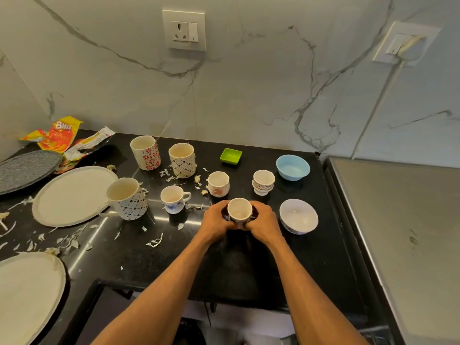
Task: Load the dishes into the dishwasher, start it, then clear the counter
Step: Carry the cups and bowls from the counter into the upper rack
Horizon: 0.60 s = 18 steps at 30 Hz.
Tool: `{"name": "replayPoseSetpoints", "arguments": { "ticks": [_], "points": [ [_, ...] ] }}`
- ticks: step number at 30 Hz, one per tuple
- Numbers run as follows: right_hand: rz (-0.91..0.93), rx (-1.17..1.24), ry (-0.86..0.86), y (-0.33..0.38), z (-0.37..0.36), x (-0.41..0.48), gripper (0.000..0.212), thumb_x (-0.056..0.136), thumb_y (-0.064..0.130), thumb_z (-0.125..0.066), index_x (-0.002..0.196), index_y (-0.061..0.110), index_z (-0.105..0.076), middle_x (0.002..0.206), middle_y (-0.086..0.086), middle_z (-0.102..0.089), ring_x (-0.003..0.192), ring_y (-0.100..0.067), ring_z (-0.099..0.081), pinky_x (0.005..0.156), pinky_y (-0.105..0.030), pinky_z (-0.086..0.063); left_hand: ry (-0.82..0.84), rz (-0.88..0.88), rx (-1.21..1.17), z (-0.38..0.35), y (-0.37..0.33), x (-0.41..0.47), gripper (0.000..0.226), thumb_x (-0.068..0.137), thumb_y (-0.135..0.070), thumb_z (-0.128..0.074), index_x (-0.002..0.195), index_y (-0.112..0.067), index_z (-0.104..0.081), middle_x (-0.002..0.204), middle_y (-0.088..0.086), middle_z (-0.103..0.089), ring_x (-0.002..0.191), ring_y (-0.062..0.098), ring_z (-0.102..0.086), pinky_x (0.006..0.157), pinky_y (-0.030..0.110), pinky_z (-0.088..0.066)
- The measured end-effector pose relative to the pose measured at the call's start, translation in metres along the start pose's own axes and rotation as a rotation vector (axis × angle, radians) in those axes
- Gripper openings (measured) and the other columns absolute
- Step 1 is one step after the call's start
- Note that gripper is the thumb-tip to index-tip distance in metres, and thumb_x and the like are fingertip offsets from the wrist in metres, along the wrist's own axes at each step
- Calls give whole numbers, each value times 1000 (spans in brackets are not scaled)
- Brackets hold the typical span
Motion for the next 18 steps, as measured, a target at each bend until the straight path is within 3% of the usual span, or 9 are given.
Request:
{"name": "replayPoseSetpoints", "arguments": {
  "ticks": [7,13,18],
  "points": [
    [-2,52,-154,-20,10,-61,61,79,9,-78,134,18,-55,134,-3,-60,124,-21,-56,108,-41,-43,71,-70,-9,-21,-1,-39,77,58,-21,-91,127,-20,-57,123,-3,-65,114,14,-59,101,35,-47],
    [-18,94,-307,-54,33,-120,57,80,10,-78,133,18,-58,131,-3,-63,122,-21,-57,105,-39,-44,147,-157,-24,-66,-16,-73,66,57,-13,-90,115,-27,-61,108,-13,-67,100,3,-62,89,23,-49],
    [-17,91,-409,-82,66,-163,54,79,5,-77,129,15,-60,127,-6,-65,116,-19,-59,100,-33,-46,198,-196,-4,-114,-35,-98,68,58,-18,-91,120,-22,-61,112,-8,-68,103,9,-63,91,26,-49]
  ]
}}
Point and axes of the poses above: each hand's wrist, its own x-axis towards the middle knuckle, its own z-axis out of the back of the hand, y = z × x, the point moved 9 cm from there along x, towards the middle knuckle
